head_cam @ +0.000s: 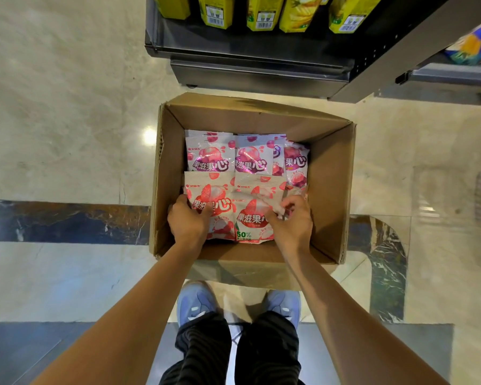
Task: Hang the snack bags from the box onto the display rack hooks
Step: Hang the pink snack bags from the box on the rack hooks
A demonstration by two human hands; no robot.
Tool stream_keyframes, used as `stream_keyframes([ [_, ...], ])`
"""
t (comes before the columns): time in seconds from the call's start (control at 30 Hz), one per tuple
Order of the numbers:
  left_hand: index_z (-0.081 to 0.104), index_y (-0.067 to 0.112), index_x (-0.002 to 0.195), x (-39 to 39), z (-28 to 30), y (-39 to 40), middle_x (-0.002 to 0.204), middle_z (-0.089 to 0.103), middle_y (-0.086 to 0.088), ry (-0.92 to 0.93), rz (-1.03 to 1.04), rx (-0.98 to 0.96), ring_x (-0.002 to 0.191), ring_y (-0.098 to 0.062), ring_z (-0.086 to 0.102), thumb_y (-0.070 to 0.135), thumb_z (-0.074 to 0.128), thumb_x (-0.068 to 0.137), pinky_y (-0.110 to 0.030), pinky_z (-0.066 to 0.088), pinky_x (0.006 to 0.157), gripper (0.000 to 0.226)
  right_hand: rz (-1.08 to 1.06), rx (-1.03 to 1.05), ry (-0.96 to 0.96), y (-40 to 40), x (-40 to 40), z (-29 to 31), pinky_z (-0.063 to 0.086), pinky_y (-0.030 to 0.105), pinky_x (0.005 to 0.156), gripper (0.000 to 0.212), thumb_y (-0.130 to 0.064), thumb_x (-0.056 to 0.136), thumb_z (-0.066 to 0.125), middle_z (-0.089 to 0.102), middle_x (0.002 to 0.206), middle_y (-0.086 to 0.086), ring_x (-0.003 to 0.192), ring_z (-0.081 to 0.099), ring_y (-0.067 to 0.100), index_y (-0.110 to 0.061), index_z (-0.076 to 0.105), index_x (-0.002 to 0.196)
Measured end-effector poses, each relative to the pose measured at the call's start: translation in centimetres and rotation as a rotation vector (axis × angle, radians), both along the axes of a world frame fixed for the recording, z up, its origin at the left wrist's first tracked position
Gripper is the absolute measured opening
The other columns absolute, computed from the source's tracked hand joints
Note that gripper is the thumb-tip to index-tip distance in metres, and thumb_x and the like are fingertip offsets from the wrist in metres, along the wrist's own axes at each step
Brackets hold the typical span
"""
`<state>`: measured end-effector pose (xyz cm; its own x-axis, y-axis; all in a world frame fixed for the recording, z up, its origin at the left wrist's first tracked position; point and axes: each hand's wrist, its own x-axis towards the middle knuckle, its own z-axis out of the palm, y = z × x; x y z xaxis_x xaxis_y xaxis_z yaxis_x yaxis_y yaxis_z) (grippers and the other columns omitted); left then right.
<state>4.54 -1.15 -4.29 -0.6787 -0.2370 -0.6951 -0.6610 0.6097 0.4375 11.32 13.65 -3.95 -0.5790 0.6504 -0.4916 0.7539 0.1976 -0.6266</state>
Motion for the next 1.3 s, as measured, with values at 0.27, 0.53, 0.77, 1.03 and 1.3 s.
stream_keyframes([
  [0.27,0.046,0.013,0.129,-0.4,1.0,-0.1,0.13,0.057,-0.008,-0.07,-0.021,0.145,0.117,-0.029,0.058,0.034,0.067,0.082,-0.047,0.048,0.097,0.056,-0.228,-0.476,-0.001,0.6,0.5,-0.7,0.054,0.02,0.073,0.043,-0.003,0.078,0.072,0.062,0.105,0.002,0.098,0.061,0.014,-0.006,0.052,0.116],
  [0.53,0.049,0.014,0.128,-1.0,1.9,-0.5,0.129,0.059,-0.006,-0.098,0.001,0.255,0.114,-0.027,0.059,0.033,0.064,0.084,-0.039,0.048,0.092,0.05,-0.272,-0.574,-0.057,0.9,1.2,-1.3,0.053,0.027,0.078,0.041,-0.01,0.076,0.075,0.066,0.114,0.006,0.101,0.063,0.018,-0.01,0.061,0.114],
  [0.77,0.053,0.021,0.116,-2.0,3.8,-0.7,0.12,0.064,-0.003,-0.094,-0.069,0.41,0.1,-0.017,0.064,0.033,0.058,0.088,-0.027,0.051,0.079,0.031,-0.159,-0.654,-0.062,1.6,0.6,0.0,0.052,0.029,0.09,0.049,-0.023,0.077,0.074,0.063,0.119,-0.002,0.112,0.058,0.016,-0.013,0.059,0.123],
  [1.03,0.057,0.019,0.114,-4.7,9.6,0.0,0.11,0.069,-0.005,-0.197,0.064,0.567,0.088,-0.02,0.07,0.029,0.058,0.089,-0.034,0.057,0.072,0.027,-0.174,-0.865,0.069,4.9,-1.9,7.1,0.048,0.049,0.097,0.053,-0.032,0.082,0.065,0.066,0.12,0.001,0.108,0.064,0.021,-0.019,0.048,0.131],
  [1.3,0.058,0.011,0.117,-7.7,23.1,2.9,0.085,0.074,-0.004,-0.045,0.092,0.71,0.069,-0.014,0.072,0.039,0.053,0.091,-0.024,0.055,0.05,0.039,-0.126,-0.859,0.249,7.9,-6.2,21.9,0.058,0.04,0.077,0.055,-0.022,0.078,0.066,0.069,0.11,0.011,0.095,0.069,0.026,-0.008,0.051,0.129],
])
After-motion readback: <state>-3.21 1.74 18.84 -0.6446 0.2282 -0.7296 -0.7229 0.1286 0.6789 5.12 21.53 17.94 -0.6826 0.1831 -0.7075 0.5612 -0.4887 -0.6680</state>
